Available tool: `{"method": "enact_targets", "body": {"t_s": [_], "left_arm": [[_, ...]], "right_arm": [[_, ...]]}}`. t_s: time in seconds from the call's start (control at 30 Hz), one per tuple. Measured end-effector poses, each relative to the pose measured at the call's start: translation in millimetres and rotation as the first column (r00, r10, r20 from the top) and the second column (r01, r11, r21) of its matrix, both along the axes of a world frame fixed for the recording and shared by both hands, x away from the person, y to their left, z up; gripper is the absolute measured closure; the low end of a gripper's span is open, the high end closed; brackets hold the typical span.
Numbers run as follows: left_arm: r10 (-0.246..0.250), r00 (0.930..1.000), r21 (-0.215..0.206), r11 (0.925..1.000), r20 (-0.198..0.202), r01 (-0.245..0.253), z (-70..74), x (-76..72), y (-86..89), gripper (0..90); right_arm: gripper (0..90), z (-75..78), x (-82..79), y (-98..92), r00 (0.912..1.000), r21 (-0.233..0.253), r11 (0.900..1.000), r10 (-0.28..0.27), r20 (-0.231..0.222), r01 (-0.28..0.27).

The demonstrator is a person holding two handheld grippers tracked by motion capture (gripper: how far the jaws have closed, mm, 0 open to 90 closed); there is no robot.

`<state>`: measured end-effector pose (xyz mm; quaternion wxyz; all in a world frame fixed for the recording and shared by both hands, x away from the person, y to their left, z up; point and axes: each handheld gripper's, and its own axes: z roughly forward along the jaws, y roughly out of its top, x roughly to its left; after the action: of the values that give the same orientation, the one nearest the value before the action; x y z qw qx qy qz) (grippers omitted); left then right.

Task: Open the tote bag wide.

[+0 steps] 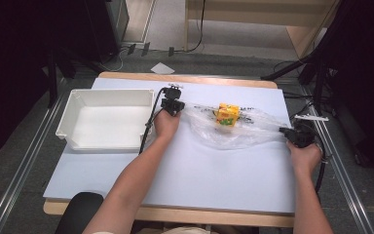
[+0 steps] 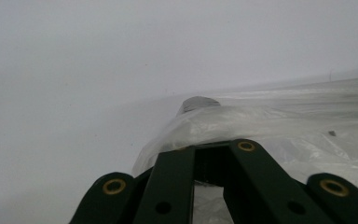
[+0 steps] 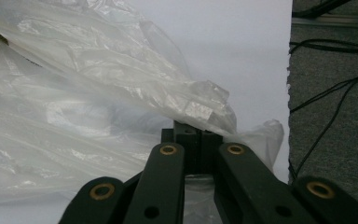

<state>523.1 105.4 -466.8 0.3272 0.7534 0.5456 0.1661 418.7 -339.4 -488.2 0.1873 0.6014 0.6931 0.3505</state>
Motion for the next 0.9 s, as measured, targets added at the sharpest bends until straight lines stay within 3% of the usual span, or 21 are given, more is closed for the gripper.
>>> {"method": "enact_targets", "body": {"t_s": [0.1,0.33,0.4,0.47,0.5,0.67,0.77,0.9], "left_arm": [[0.002,1.0,-0.005,1.0,0.0,-0.002,-0.2,-0.2,0.4,90.0],[0.013,0.9998,-0.037,0.9992,-0.015,-0.014,-0.4,1.0,3.0,90.0],[0.0,1.0,-0.002,1.0,0.001,0.0,0.0,-0.3,-0.2,90.0],[0.002,0.9995,0.008,1.0,-0.032,-0.002,3.7,1.6,-2.3,90.0],[0.001,0.9988,-0.003,1.0,-0.05,-0.001,5.1,2.8,-2.3,90.0],[-0.016,0.9986,-0.033,0.9994,-0.051,0.014,10.7,0.2,-0.5,87.8],[-0.031,0.9992,-0.05,0.9983,-0.023,0.03,19.8,-3.8,-2.1,86.2],[-0.046,0.9989,-0.108,0.9931,0.007,0.047,33.2,-8.1,-0.1,78.2]], "right_arm": [[90.0,-0.9,-0.3,-1.9,1.0,0.019,1.0,-0.001,0.002,0.001],[90.0,0.9,0.6,1.3,0.9996,-0.007,1.0,-0.025,-0.009,0.025],[90.0,1.4,0.1,1.4,0.9997,0.0,1.0,-0.019,-0.012,0.019],[90.0,2.5,0.4,3.1,0.9995,0.013,1.0,-0.022,-0.022,0.022],[90.0,3.9,1.7,4.5,0.9994,0.028,0.999,-0.015,-0.031,0.016],[90.0,13.9,0.4,9.5,0.9998,0.011,1.0,0.009,-0.018,-0.009],[90.0,18.1,-2.7,9.0,0.9998,0.027,0.999,0.019,-0.011,-0.019],[90.0,29.0,-6.8,12.6,0.999,0.034,0.998,0.044,0.01,-0.044]]}}
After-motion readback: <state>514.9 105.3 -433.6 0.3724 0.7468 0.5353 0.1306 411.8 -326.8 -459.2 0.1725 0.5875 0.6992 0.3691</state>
